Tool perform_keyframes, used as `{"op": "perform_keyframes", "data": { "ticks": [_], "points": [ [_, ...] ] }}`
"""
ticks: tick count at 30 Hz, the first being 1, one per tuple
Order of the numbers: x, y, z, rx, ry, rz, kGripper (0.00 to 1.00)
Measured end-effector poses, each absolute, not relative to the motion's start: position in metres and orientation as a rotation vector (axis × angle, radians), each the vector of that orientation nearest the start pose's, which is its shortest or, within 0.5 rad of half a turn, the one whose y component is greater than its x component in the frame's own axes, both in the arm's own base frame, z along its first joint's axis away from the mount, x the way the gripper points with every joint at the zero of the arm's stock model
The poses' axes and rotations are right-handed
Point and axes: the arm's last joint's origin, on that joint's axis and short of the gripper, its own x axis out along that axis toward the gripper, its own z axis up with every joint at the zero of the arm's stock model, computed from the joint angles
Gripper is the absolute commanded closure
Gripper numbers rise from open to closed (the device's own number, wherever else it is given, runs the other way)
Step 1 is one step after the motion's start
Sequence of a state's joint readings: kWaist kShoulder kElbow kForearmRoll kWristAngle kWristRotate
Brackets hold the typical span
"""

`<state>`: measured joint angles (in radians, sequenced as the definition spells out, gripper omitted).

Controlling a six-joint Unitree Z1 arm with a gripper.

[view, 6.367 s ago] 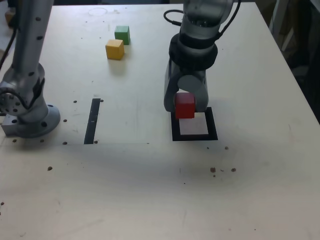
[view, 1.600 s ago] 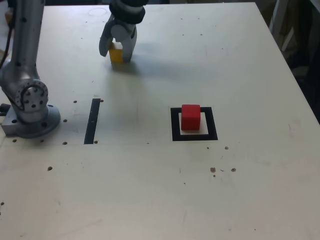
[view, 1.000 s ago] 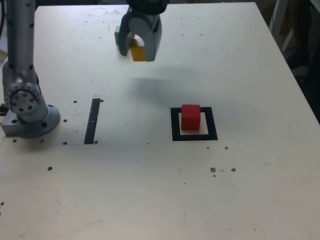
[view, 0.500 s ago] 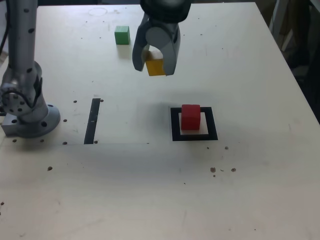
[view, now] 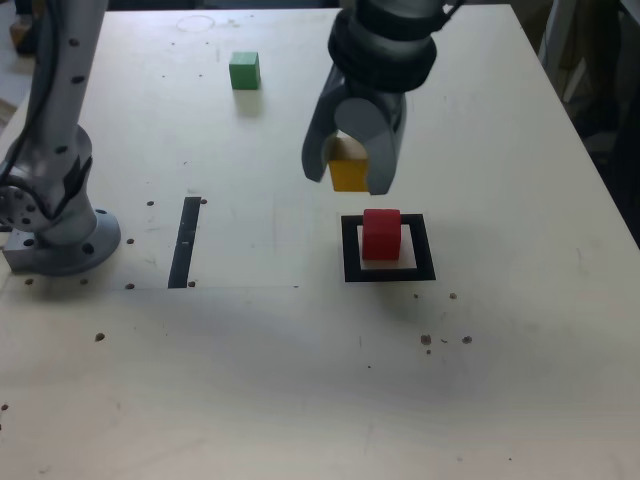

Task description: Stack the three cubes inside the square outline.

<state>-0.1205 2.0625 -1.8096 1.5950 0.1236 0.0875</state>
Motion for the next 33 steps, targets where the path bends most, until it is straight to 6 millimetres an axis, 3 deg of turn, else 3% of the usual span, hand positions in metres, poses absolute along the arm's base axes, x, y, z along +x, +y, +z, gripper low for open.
{"op": "perform_keyframes", "data": {
  "ticks": [17,33],
  "points": [
    [0.382,-0.047,0.270,0.285,1.885,-0.083,0.67],
    [0.391,-0.045,0.262,0.286,1.888,-0.081,0.67]
  ]
}}
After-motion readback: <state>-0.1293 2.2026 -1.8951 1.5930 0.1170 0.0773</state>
